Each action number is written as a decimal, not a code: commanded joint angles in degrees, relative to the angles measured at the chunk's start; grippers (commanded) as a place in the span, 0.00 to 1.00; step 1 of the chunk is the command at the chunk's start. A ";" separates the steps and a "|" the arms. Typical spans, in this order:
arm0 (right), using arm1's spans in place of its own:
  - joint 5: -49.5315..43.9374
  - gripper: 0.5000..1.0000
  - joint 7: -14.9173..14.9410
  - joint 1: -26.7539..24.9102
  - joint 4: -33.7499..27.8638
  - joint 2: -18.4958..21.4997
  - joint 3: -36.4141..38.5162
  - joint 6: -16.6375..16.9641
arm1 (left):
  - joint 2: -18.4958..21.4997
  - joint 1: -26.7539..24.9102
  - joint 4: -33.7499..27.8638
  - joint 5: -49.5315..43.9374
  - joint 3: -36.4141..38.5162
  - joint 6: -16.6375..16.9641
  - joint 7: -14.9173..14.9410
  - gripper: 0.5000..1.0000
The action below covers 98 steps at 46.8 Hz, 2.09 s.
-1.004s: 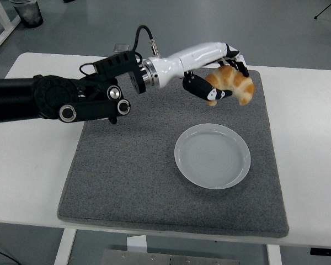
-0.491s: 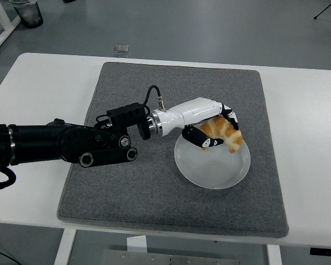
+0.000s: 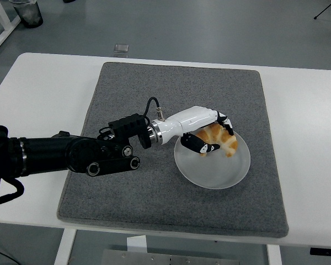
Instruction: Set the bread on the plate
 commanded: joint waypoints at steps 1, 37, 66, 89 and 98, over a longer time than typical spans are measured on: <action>0.05 0.90 -0.03 0.00 0.08 0.00 0.00 0.00 | -0.04 0.75 0.05 -0.10 -0.09 -0.02 0.04 0.00; 0.05 0.90 0.06 0.00 0.08 0.00 0.00 0.00 | 0.40 4.36 -0.39 -1.42 -0.62 2.35 0.04 0.95; 0.05 0.90 0.06 0.00 0.09 0.00 0.00 0.01 | 3.38 3.83 -6.36 -8.09 -5.54 0.24 0.57 0.98; 0.05 0.91 -0.03 0.00 0.09 0.00 0.00 0.09 | 10.59 -0.74 -0.49 -32.35 -23.37 -24.36 2.50 0.98; 0.05 0.90 -0.03 0.00 0.09 0.00 0.00 0.00 | 10.59 -0.65 6.63 -37.54 -27.95 -31.31 3.56 0.98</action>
